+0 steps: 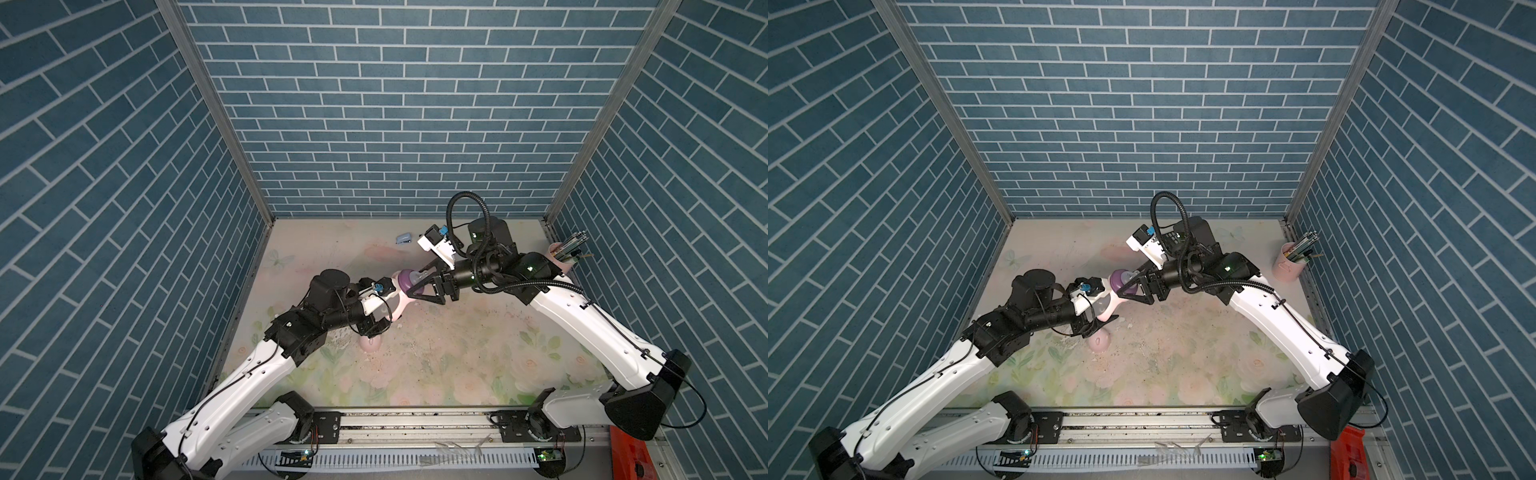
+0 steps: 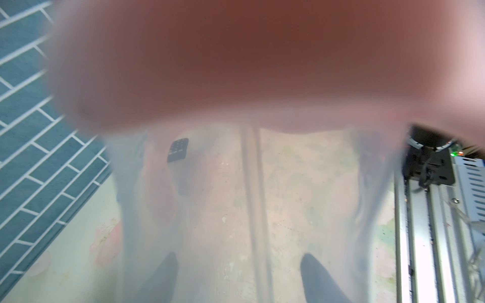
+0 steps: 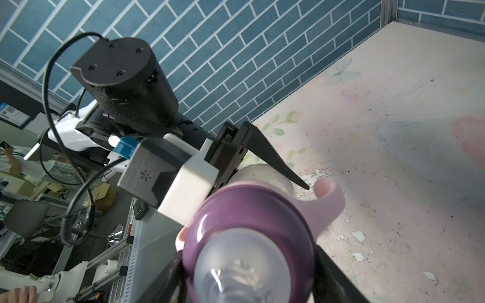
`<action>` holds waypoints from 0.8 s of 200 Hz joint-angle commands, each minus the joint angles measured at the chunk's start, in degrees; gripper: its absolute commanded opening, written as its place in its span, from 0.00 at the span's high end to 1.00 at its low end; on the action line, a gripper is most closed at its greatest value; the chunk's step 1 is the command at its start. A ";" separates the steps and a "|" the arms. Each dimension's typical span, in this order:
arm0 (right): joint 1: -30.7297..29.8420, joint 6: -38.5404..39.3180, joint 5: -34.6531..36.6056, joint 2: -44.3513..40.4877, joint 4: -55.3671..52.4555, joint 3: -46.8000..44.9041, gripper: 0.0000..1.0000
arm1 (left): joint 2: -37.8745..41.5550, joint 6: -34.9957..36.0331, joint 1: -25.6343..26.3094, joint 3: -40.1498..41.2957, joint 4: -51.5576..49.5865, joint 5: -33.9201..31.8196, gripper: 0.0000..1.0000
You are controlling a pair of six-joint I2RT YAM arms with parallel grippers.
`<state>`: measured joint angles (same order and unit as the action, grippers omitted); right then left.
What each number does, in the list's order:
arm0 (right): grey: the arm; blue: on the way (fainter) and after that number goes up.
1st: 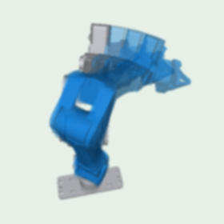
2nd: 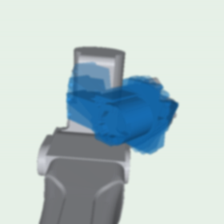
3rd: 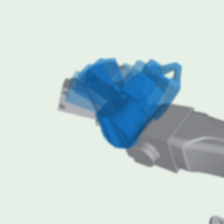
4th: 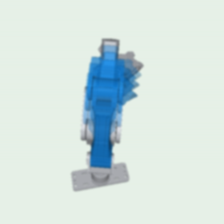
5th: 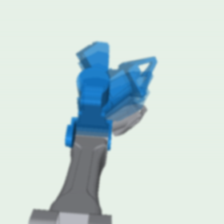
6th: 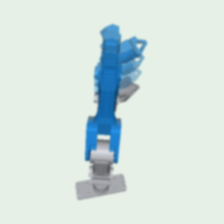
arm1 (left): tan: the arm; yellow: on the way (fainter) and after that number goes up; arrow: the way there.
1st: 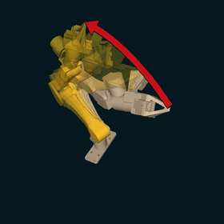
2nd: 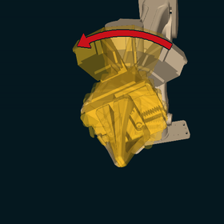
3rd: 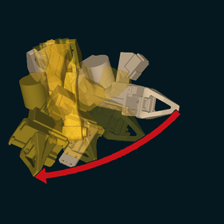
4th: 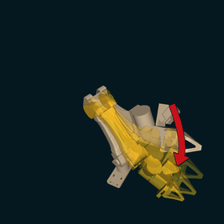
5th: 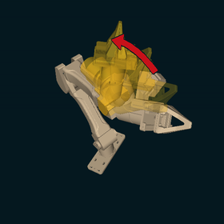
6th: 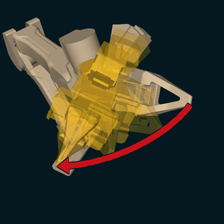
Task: Assemble the baby bottles
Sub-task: Screw the nipple onto the baby bottle.
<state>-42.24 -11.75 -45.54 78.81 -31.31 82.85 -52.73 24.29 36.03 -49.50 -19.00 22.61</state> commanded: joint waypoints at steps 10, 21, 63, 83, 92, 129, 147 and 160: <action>2.23 -15.40 4.89 0.39 2.43 -1.51 1.00 | 3.08 1.29 0.19 0.94 7.93 -5.44 1.00; 2.39 -15.82 5.57 0.21 2.71 -1.73 1.00 | 3.17 1.11 0.25 1.14 8.24 -5.74 1.00; 2.44 -12.33 3.27 -1.78 5.54 -4.13 0.84 | 2.70 0.43 0.18 0.39 7.21 -4.31 1.00; 2.51 -0.21 7.32 -7.03 4.46 -8.80 0.54 | 1.40 -0.67 0.10 -2.09 3.53 1.94 1.00; 2.51 3.27 9.07 -10.05 5.59 -11.15 0.37 | 0.70 -1.39 0.13 -3.26 2.10 5.13 1.00; 2.63 11.54 8.53 -17.29 9.10 -13.33 0.02 | -0.80 -5.76 -0.83 -5.91 -0.53 21.45 1.00; 2.62 14.31 5.00 -16.12 6.98 -9.90 0.01 | -1.76 -9.34 -1.64 -6.59 1.75 29.68 1.00; 2.68 16.37 0.55 -15.62 5.89 -8.21 0.01 | -2.52 -12.31 -2.15 -6.97 3.88 33.05 1.00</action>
<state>-39.64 -3.62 -38.98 62.24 -25.39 71.35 -54.08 18.11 34.96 -54.52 -18.63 41.91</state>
